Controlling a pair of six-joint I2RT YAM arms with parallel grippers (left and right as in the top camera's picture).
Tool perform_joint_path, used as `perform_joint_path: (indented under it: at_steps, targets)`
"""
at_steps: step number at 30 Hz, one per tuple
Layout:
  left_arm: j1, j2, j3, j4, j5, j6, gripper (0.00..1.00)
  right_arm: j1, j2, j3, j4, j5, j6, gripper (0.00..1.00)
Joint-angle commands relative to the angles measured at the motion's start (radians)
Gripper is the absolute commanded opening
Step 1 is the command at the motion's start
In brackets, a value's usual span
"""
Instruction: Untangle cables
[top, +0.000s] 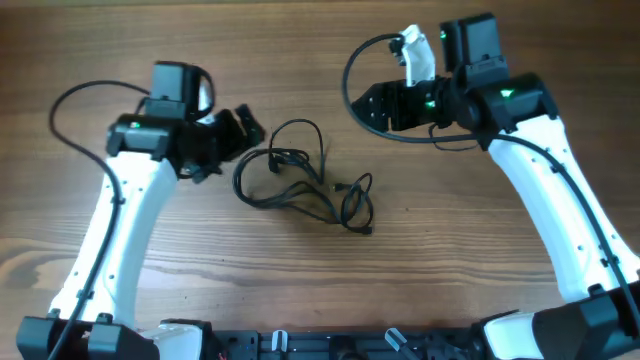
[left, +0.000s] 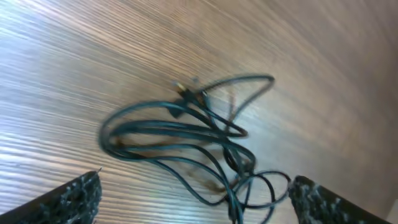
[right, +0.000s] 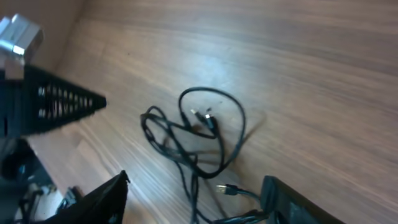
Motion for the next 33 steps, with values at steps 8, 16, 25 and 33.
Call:
perform_joint_path:
  at_steps: [8, 16, 25, 33]
  targets:
    - [0.173, -0.005, 0.009, -0.058, -0.132, 0.011, 0.72, 0.328, 0.224, 0.006, 0.173, 0.096, 0.311, 0.49]
    - [0.202, -0.004, 0.009, -0.072, -0.231, -0.074, 0.73, 0.402, 0.388, 0.006, 0.316, 0.118, 0.525, 0.52]
    - [0.201, -0.004, 0.009, -0.08, -0.227, -0.073, 0.72, 0.4, 0.412, 0.006, 0.438, 0.465, 0.578, 0.62]
    - [0.19, -0.004, -0.053, -0.073, -0.082, -0.032, 0.68, 0.25, 0.529, 0.006, 0.574, 0.489, 0.286, 0.7]
